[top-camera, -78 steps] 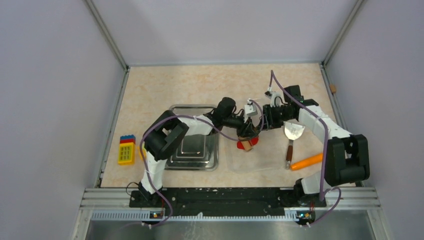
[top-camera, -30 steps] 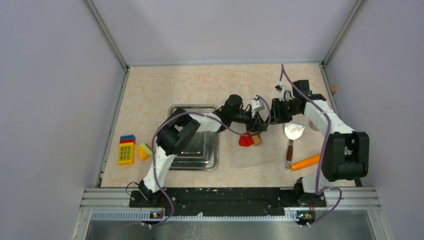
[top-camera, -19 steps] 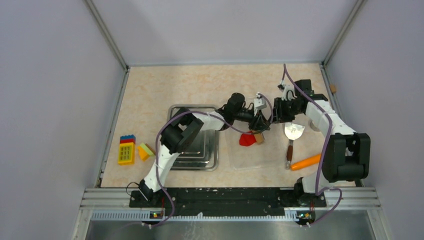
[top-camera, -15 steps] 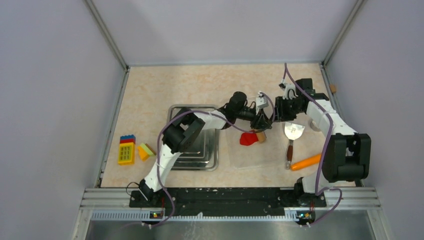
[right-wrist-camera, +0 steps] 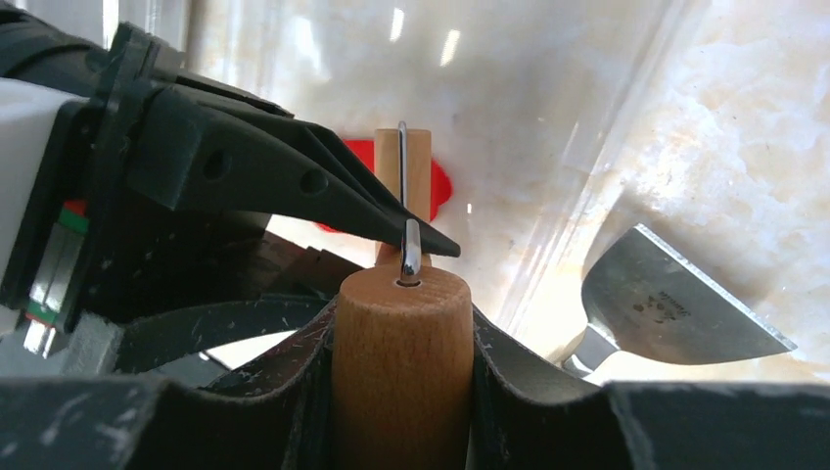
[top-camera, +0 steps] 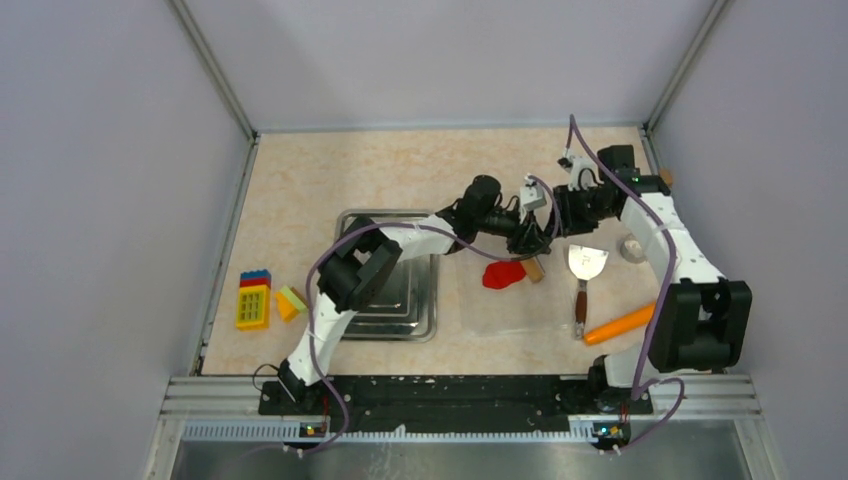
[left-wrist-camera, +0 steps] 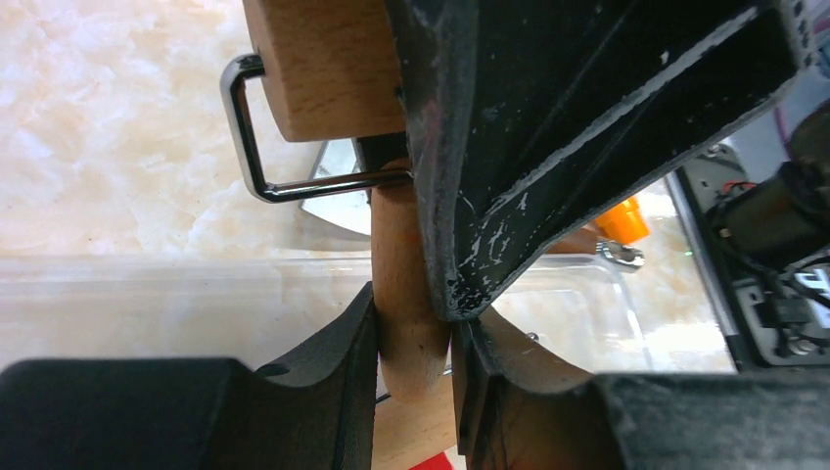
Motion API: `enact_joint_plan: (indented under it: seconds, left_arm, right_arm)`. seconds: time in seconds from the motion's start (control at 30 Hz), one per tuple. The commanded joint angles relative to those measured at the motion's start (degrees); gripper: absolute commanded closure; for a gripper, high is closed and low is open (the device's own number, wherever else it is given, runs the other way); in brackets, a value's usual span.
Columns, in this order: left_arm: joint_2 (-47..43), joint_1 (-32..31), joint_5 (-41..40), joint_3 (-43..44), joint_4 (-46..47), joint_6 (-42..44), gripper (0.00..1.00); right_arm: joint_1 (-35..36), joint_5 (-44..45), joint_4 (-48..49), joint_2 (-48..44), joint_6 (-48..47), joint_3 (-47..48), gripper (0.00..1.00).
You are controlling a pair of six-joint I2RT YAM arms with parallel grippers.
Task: Roll out the dumpling wrappers from the dough
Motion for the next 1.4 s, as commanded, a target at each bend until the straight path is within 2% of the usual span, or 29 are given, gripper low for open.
enact_joint_plan:
  seconds: [0.0,0.13,0.23,0.37,0.47,0.9,1.37]
  left_arm:
    - [-11.38,0.16,-0.71,-1.63,-6.40,0.98,1.00]
    - [-14.90,0.59,-0.64,-5.53,-12.86,7.55,1.00]
    - [-15.67,1.69,-2.83,-8.62,-14.51,8.43,1.00]
    - [-17.05,2.75,-9.52,-12.14,-14.56,9.04,1.00]
    - [-17.80,2.97,-11.41,-13.90,-13.88,9.08,1.00]
    - [-13.96,3.04,-9.35,-16.20,-11.22,8.16,1.00]
    - [-14.99,4.18,-8.42,-25.51,-7.92,7.49,1.00]
  right_arm:
    - [0.91,-7.81,-1.70,-7.39,-2.95,3.21,1.00]
    - [0.97,-8.76,3.06,-8.21,-1.28,-1.27,1.00]
    - [2.58,-8.76,7.20,-6.56,0.63,-3.32,1.00]
    - [6.08,-7.55,10.63,-3.78,-1.46,-3.50,1.00]
    - [7.50,-6.07,11.96,-1.44,-3.01,-2.49,1.00]
    - [9.60,-2.12,12.32,2.49,-4.62,-4.36,1.00]
    - [13.60,0.33,12.53,5.63,-5.74,-6.69,1.00]
